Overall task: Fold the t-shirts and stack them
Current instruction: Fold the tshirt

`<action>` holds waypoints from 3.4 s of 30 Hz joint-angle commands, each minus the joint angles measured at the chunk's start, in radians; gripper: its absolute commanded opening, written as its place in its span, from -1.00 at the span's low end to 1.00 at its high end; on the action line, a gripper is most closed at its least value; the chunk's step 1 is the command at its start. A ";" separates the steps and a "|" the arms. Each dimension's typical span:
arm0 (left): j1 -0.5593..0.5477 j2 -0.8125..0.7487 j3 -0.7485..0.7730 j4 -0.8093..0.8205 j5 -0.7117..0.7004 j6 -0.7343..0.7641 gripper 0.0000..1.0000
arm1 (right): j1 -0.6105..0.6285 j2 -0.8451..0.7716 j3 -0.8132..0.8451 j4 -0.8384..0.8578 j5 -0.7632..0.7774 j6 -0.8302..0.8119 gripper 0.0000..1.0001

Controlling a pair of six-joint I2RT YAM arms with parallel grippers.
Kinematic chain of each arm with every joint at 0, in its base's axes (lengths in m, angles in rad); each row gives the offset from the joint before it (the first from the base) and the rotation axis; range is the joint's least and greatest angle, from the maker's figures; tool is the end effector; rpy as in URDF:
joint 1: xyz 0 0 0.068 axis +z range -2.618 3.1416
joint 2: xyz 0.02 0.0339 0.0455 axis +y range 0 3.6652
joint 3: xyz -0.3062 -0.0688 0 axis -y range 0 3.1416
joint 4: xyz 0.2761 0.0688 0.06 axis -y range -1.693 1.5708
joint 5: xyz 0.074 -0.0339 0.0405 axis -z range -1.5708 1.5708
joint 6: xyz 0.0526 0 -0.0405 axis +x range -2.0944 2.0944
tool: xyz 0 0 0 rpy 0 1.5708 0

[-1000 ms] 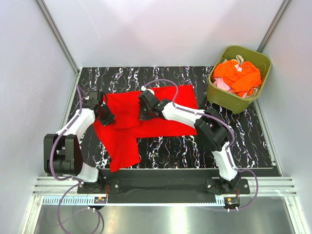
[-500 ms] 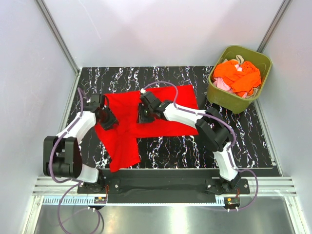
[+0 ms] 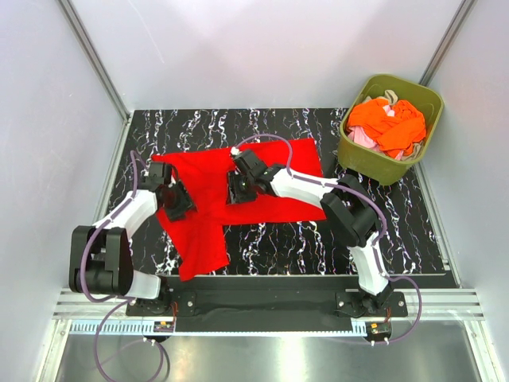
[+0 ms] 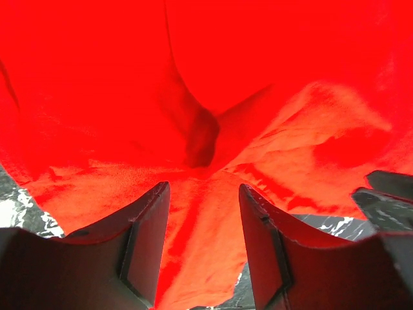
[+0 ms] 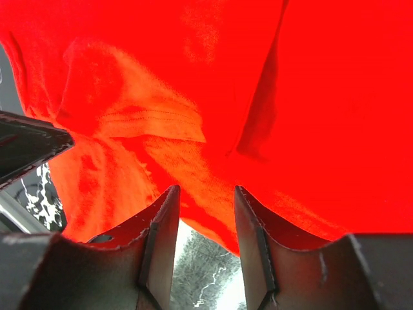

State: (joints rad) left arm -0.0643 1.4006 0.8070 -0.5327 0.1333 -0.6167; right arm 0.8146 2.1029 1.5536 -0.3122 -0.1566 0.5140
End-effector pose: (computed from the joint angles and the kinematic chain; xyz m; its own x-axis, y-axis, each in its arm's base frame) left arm 0.2838 -0.0253 0.1967 -0.8048 -0.5226 -0.2814 -0.4226 0.8374 -0.3466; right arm 0.3537 0.3870 0.1888 -0.8409 -0.1838 -0.5090 -0.4304 0.7972 0.4233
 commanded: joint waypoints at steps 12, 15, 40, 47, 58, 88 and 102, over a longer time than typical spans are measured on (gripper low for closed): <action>-0.002 0.023 -0.043 0.186 0.080 0.014 -0.14 | -0.029 0.043 0.065 0.019 -0.107 -0.112 -0.17; -0.002 0.029 -0.039 0.185 0.081 0.011 -0.24 | -0.029 0.057 0.083 0.022 -0.138 -0.106 -0.17; 0.008 0.009 0.031 -0.023 0.068 -0.041 -1.00 | -0.086 -0.023 -0.009 0.032 -0.339 -0.040 -1.00; 0.015 0.031 0.038 -0.024 0.061 -0.029 -1.00 | -0.084 -0.011 -0.015 0.054 -0.327 -0.071 -0.23; 0.021 0.038 0.132 -0.081 -0.038 0.006 -0.29 | -0.084 0.092 0.075 0.058 -0.343 -0.095 -0.09; 0.192 0.816 0.971 -0.082 -0.281 0.121 -0.23 | -0.106 0.117 0.132 -0.021 -0.446 -0.012 -1.00; 0.213 0.994 1.227 -0.090 -0.138 0.140 -0.15 | -0.169 0.140 0.141 -0.024 -0.403 -0.011 -0.68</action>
State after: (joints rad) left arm 0.1352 2.3470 1.9491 -0.6579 -0.0689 -0.5003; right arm 0.6498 2.2585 1.6459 -0.3408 -0.5598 0.5064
